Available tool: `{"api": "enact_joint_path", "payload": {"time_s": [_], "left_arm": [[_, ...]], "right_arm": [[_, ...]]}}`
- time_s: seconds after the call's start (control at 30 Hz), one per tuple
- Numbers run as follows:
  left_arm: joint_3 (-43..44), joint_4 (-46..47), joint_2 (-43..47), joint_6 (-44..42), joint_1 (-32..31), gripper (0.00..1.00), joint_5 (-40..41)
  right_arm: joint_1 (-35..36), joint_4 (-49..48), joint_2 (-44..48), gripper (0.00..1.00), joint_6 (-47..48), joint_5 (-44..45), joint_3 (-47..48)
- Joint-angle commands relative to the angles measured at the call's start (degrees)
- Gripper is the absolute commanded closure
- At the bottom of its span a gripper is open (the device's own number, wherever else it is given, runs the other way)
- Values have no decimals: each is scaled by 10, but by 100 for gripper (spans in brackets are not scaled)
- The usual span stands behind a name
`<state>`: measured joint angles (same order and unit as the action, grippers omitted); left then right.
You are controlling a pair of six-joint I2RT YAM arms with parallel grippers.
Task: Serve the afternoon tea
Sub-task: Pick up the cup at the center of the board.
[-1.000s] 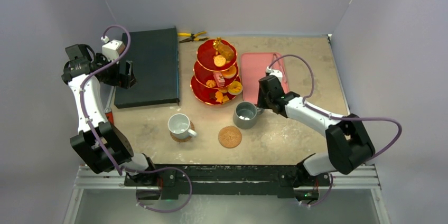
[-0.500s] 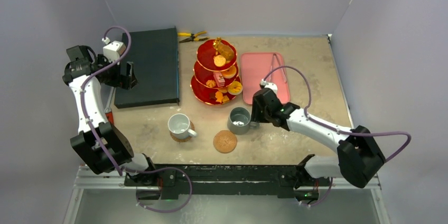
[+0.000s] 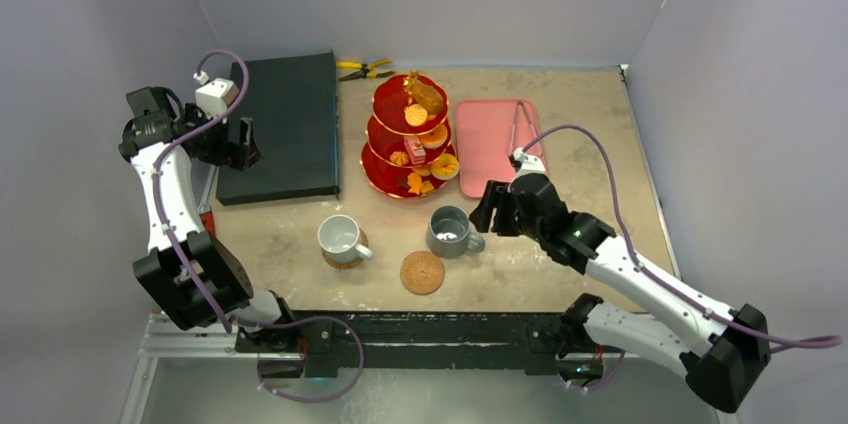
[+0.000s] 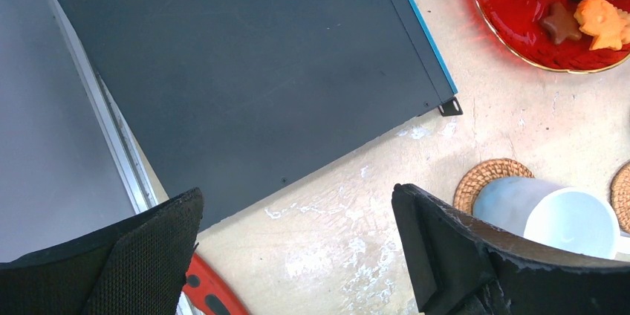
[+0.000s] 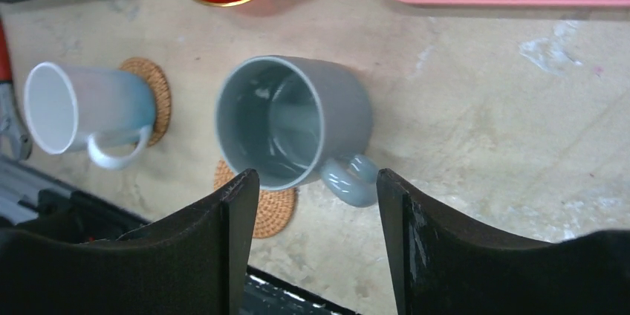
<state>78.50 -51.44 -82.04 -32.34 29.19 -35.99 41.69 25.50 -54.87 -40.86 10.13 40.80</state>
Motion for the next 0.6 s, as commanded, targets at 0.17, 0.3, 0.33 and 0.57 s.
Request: {"api": "enact_joint_path", "payload": {"time_s": [0.17,0.3,0.33,0.57], "left_arm": [[8,12,17,-4,4,1,-11],[9,12,18,-5,3,1,-8],[9,12,18,-5,4,1,-7],[12,10,19,-4,4,1,-5]], "right_arm": [[7,-10,-90,35,66,-94,8],[8,-21,-87,36,68,-100,5],[9,-24,-85,36,70,-100,3],[44,-59,-77,36,71,-152,-20]]}}
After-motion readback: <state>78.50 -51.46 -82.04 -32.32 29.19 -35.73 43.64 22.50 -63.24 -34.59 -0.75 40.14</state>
